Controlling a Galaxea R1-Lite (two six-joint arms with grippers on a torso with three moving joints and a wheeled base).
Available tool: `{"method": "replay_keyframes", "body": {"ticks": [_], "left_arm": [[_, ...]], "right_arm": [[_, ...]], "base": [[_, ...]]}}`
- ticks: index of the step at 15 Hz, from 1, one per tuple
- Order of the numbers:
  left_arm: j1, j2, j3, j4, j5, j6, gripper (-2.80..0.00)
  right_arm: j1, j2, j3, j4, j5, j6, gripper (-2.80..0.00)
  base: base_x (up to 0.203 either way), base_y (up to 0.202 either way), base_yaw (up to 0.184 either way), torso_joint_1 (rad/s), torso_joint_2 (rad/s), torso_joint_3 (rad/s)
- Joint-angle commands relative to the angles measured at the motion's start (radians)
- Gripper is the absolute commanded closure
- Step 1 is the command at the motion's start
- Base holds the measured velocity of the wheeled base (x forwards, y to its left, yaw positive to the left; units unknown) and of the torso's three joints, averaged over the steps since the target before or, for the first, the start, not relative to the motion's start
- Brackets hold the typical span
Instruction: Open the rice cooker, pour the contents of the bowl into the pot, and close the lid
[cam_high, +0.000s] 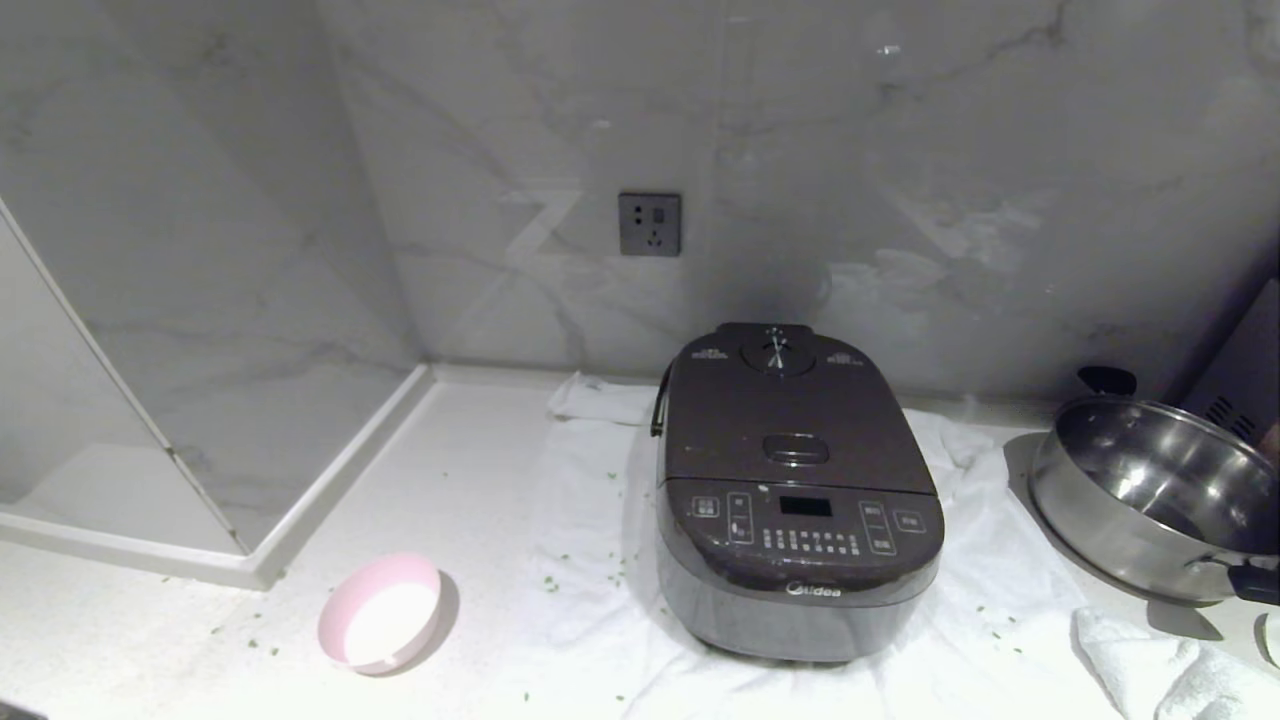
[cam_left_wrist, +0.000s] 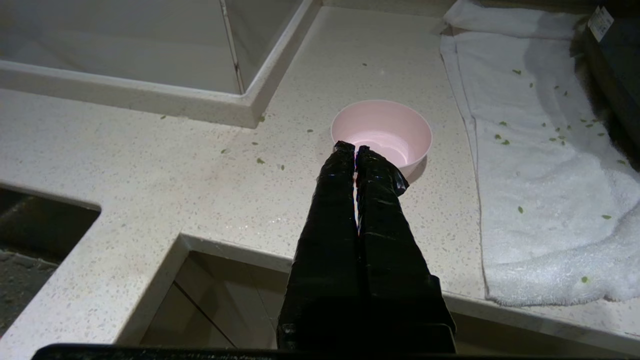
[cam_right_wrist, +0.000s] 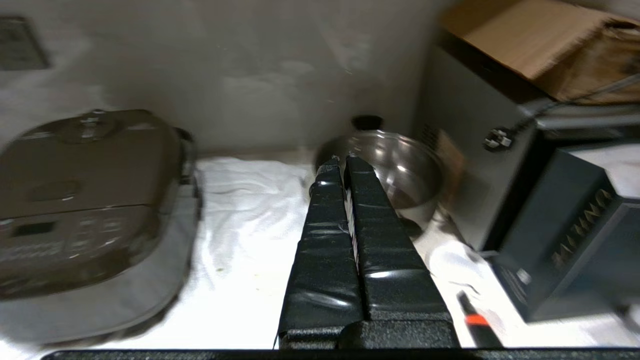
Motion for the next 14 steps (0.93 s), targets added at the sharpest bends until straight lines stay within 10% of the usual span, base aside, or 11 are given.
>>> {"method": "replay_keyframes", "body": {"ticks": [1, 6, 11, 14], "left_arm": [[0.000, 0.000, 0.000, 0.001, 0.000, 0.000, 0.00], [0.002, 0.000, 0.000, 0.001, 0.000, 0.000, 0.00], [0.002, 0.000, 0.000, 0.001, 0.000, 0.000, 0.00], [0.002, 0.000, 0.000, 0.001, 0.000, 0.000, 0.00]], "right_arm": [[-0.004, -0.083, 0.040, 0.003, 0.043, 0.017, 0.00], [0.008, -0.244, 0.326, -0.035, 0.131, 0.053, 0.00], [0.009, -0.244, 0.719, -0.363, 0.236, -0.073, 0.00], [0.011, -0.244, 0.719, -0.389, 0.297, -0.117, 0.00]], "base": [[0.000, 0.000, 0.000, 0.000, 0.00, 0.000], [0.000, 0.000, 0.000, 0.000, 0.00, 0.000], [0.000, 0.000, 0.000, 0.000, 0.00, 0.000], [0.000, 0.000, 0.000, 0.000, 0.00, 0.000]]}}
